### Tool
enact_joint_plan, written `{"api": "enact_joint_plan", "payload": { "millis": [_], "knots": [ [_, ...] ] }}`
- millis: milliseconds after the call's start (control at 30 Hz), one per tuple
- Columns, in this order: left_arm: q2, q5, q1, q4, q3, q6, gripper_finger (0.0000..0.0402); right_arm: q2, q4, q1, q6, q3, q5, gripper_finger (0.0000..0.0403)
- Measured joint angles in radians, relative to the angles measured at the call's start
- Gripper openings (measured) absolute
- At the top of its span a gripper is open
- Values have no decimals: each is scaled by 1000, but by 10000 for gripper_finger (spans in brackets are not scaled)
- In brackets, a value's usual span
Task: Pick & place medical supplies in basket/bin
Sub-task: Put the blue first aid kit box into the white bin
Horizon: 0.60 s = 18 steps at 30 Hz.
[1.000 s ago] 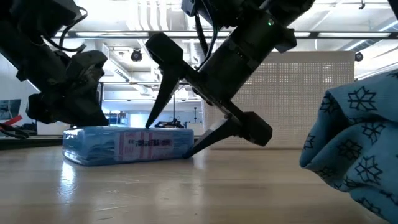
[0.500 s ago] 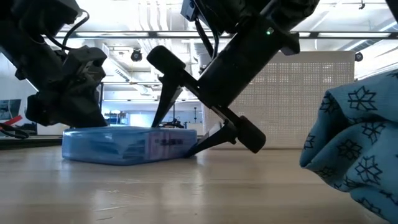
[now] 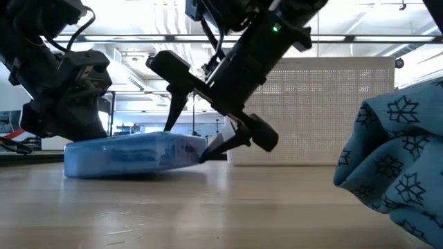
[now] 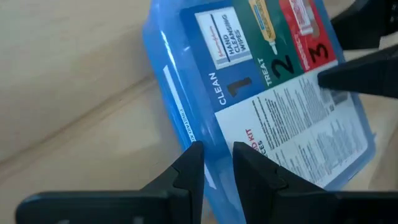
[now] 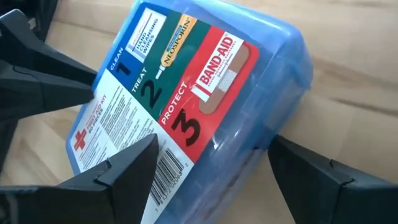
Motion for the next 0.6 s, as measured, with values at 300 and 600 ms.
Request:
{"api": "enact_joint_plan", "payload": {
  "millis": [300, 600],
  "knots": [
    [-1, 11, -2, -1, 1, 5, 61, -4, -136, -1, -79, 85, 11, 286],
    [-1, 49, -3, 7, 4, 11, 60, -11, -140, -5, -86, 161, 54, 285]
  ]
}}
